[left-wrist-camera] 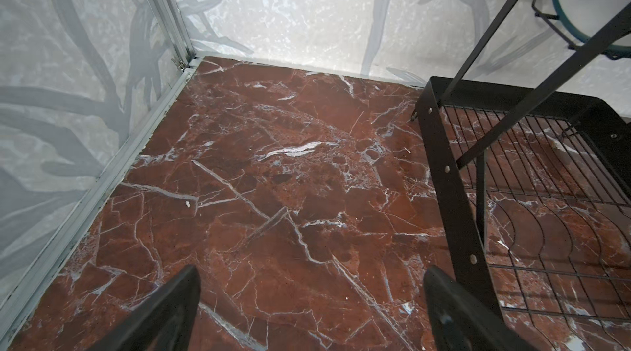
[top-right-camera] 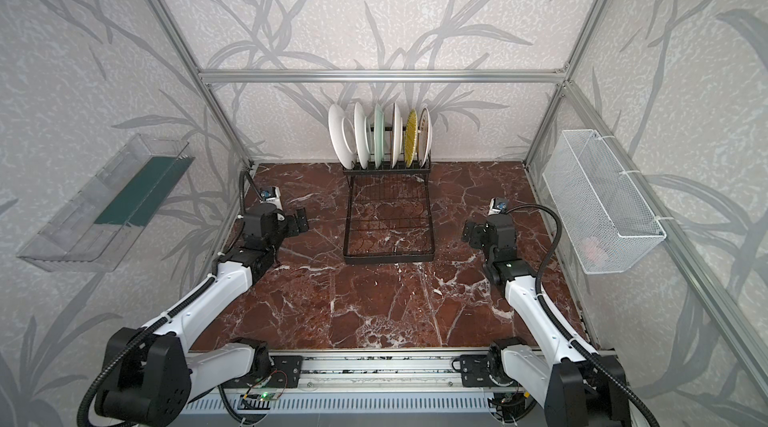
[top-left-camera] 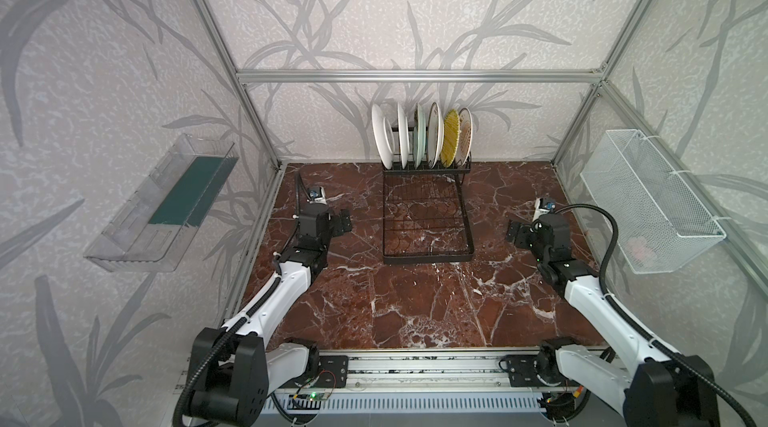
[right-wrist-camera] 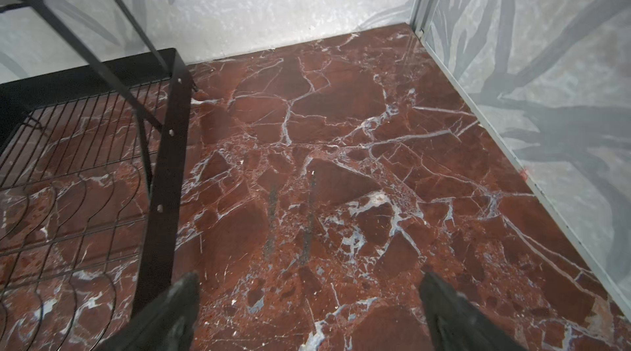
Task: Load plates into a dish rack
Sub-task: Reset both arms
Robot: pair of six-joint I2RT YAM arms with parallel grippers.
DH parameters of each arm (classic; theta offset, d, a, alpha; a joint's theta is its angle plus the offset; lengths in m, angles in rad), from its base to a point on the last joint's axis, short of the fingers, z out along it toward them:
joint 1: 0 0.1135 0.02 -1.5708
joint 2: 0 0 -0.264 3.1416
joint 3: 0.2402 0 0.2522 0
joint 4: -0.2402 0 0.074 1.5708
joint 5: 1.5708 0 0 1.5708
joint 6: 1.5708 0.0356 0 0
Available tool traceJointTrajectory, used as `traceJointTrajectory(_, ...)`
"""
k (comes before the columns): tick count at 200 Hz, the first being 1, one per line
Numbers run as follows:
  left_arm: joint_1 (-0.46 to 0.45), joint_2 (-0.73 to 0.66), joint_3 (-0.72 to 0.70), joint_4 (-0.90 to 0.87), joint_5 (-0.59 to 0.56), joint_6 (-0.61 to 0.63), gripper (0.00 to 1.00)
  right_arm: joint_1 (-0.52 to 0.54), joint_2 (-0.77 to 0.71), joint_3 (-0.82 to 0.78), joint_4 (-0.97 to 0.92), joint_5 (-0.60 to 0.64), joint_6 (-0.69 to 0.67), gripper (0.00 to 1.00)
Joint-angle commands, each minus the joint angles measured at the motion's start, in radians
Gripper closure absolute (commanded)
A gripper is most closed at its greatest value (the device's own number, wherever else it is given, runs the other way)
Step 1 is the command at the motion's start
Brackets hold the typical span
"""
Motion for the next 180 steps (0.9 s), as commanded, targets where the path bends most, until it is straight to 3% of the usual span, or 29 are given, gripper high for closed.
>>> traceJointTrajectory(1,0.042,0.008,-0.052,0.216,-0.044,0.063,0.01,-0.032,0.036,-0.042,0.168,-0.093,-0.052,0.01)
traceJointTrajectory(25,0.086,0.056,-0.161,0.442,-0.068,0.111,0.01,-0.078,0.079,-0.049,0.219,-0.139,-0.044,0.01)
traceJointTrajectory(50,0.149,0.083,-0.2,0.457,-0.03,0.102,0.01,-0.109,0.103,-0.063,0.256,-0.164,-0.043,0.01)
traceJointTrajectory(76,0.223,0.097,-0.244,0.485,0.091,0.082,0.01,-0.137,0.135,-0.082,0.3,-0.179,-0.064,0.01)
traceJointTrajectory(107,0.302,0.202,-0.327,0.729,0.226,0.023,0.01,-0.152,0.167,-0.117,0.379,-0.19,-0.074,0.01)
traceJointTrajectory(127,0.32,0.31,-0.355,0.89,0.308,0.022,0.01,-0.155,0.185,-0.134,0.421,-0.194,-0.067,0.01)
traceJointTrajectory(180,0.323,0.329,-0.375,0.95,0.41,0.056,0.01,-0.157,0.206,-0.159,0.49,-0.18,-0.085,0.01)
